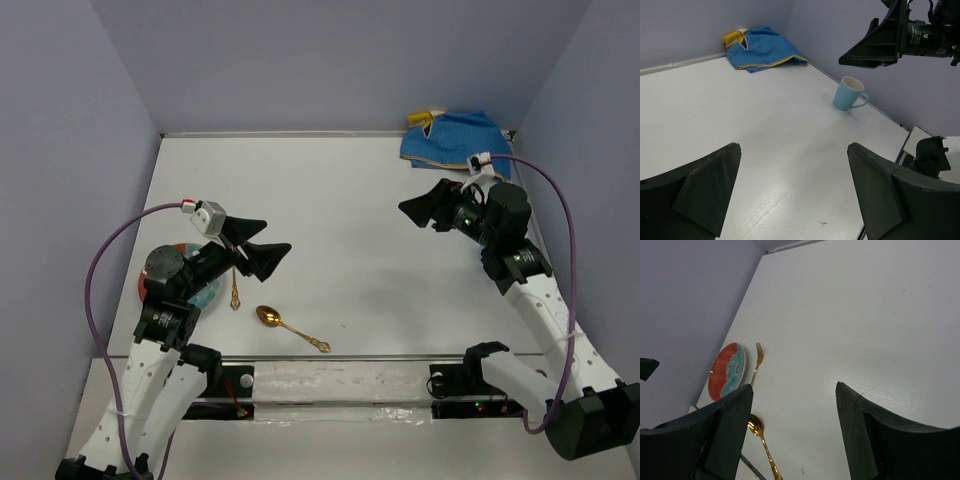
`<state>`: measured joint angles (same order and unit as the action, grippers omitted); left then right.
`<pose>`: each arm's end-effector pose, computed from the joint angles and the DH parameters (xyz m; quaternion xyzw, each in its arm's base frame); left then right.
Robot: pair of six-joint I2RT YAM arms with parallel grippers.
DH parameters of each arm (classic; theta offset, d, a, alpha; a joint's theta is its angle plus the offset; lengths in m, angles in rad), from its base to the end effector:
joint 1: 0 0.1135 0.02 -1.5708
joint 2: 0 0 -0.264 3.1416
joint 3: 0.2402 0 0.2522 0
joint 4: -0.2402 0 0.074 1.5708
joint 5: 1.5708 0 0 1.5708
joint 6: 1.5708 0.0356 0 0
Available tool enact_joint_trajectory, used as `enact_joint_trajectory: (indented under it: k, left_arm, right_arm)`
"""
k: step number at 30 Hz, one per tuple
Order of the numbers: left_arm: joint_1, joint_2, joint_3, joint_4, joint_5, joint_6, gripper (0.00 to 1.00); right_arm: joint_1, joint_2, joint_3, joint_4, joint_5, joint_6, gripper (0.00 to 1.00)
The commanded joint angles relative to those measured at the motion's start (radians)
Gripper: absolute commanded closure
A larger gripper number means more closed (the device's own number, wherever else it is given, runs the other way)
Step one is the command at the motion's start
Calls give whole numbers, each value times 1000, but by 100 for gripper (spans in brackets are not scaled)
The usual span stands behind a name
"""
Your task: Set the dinner table for one person
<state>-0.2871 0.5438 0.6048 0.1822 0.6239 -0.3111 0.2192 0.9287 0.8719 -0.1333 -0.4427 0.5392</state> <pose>0.1234 -0.0581 0.3497 0.2347 0.5892 -0.4016 0.6606 0.2057 0.0614 0.3509 -0.0182 0.7649 0.3872 0.5145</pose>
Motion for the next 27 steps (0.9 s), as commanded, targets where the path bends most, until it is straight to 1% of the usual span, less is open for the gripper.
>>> enact_joint_trajectory:
  k: [1, 4, 5, 6, 7, 9, 10, 11, 13, 14, 15, 17, 18, 21, 22, 23, 24, 25, 26, 27]
  left_arm:
    - [3, 2, 27, 36, 51, 17, 1]
    - [5, -16, 21, 37, 40, 23, 1]
    - [5, -19, 21, 37, 40, 21, 1]
    - [8, -15, 21, 36, 42, 20, 1]
    - [6, -12, 21, 36, 42, 18, 1]
    - [8, -7, 23, 37, 45, 15, 1]
    - [8, -5, 23, 37, 45, 15, 1]
    - [8, -5, 23, 37, 45, 17, 1]
    - [8, -4, 23, 36, 37, 15, 1]
    - [8, -1, 21, 37, 33, 15, 1]
    - [8, 1, 21, 34, 30, 15, 1]
    - [8, 5, 24, 30, 23, 15, 1]
    - [9, 13, 26, 26, 17, 17, 1]
    - [9, 22, 27, 20, 8, 21, 1]
    - [11, 27, 30, 16, 5, 24, 1]
    - [9, 30, 30, 14, 4, 24, 1]
    - [9, 34, 30, 14, 5, 26, 1]
    - [9, 38, 32, 13, 5, 27, 1]
    - [8, 42, 33, 11, 4, 29, 1]
    - [8, 47, 35, 10, 5, 29, 1]
  right_arm:
    - [14, 31, 56, 9, 41, -30, 27]
    - [14, 88, 78, 6, 90, -56, 29]
    - [14, 110, 85, 6, 110, -77, 31]
    - [14, 163, 104, 6, 154, -87, 37]
    - [14, 194, 104, 6, 154, -100, 39]
    - [14, 266, 145, 8, 217, -140, 43]
    - [14, 344, 163, 6, 252, -149, 55]
    - [14, 384, 208, 9, 268, -174, 62]
    - [14, 462, 254, 20, 318, -194, 67]
    - [14, 537, 298, 41, 369, -212, 70]
    - [14, 579, 324, 50, 412, -225, 70]
    - [14, 663, 390, 61, 436, -243, 70]
    - [14, 758, 471, 60, 478, -266, 70]
    - [14, 899, 599, 43, 547, -314, 70]
    - [14, 988, 681, 38, 605, -326, 67]
    - [14, 1030, 726, 20, 625, -352, 64]
    - [14, 1112, 768, 15, 645, -366, 58]
    - [14, 1154, 853, 11, 657, -380, 54]
    - [14, 1195, 899, 5, 676, -395, 51]
    - [14, 1278, 948, -20, 683, -428, 47]
